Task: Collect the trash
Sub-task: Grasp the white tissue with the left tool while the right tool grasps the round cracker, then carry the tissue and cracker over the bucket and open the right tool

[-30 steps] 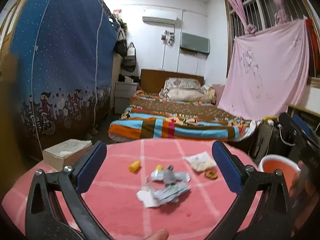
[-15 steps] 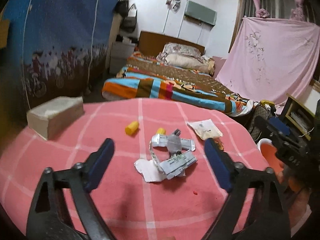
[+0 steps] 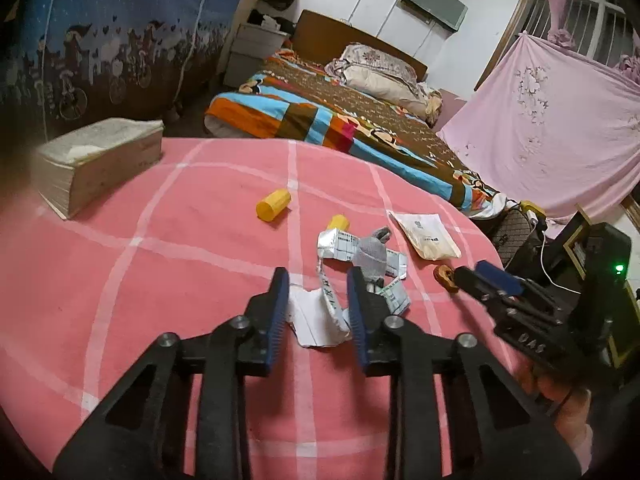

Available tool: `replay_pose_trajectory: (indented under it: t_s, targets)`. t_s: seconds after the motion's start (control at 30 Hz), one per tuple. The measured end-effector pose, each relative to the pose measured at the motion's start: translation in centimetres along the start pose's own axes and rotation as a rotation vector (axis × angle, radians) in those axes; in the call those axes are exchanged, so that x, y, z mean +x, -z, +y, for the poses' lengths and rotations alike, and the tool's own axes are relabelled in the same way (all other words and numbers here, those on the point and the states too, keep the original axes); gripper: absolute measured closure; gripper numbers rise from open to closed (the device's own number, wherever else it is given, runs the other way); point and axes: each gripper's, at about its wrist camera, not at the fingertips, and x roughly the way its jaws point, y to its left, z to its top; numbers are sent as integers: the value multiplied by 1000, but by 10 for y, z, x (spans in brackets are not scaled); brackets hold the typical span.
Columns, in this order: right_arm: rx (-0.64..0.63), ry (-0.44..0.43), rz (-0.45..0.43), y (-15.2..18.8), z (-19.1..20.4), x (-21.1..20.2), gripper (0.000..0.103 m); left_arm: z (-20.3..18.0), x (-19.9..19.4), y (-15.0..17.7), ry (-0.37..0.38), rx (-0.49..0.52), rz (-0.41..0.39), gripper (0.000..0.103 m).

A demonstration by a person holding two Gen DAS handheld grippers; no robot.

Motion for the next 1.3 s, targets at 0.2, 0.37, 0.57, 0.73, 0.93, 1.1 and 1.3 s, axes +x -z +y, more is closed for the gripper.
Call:
replay_pose_trajectory:
  t_s: [0.2,0.37,0.57,0.73,0.93,1.1,1.3]
  targets:
    - [-48,-19,88,2,11,17,63,2,4,0,26,-9,47,103]
    - [-41,-21,81,4,9,14,71,4,2,-2,47,-24,48,103]
    - [-54,-29,53,2,11,10,72,-6,-17,-3,10,20,-48,103]
    - [-68,-36,-42,3,14,-8,72,-19,-36,-6,2,62,-156,103]
    - [-62,-15,-195,4,14,-37,72,-42,-49,-6,19,141,-240,103]
    - [-36,16,-335,7,9,-65,72,-67,-57,-5,26,220,-308,103]
    - [19,44,-485,10,-8,-98,72,-96,-64,-5,50,316,-370,103]
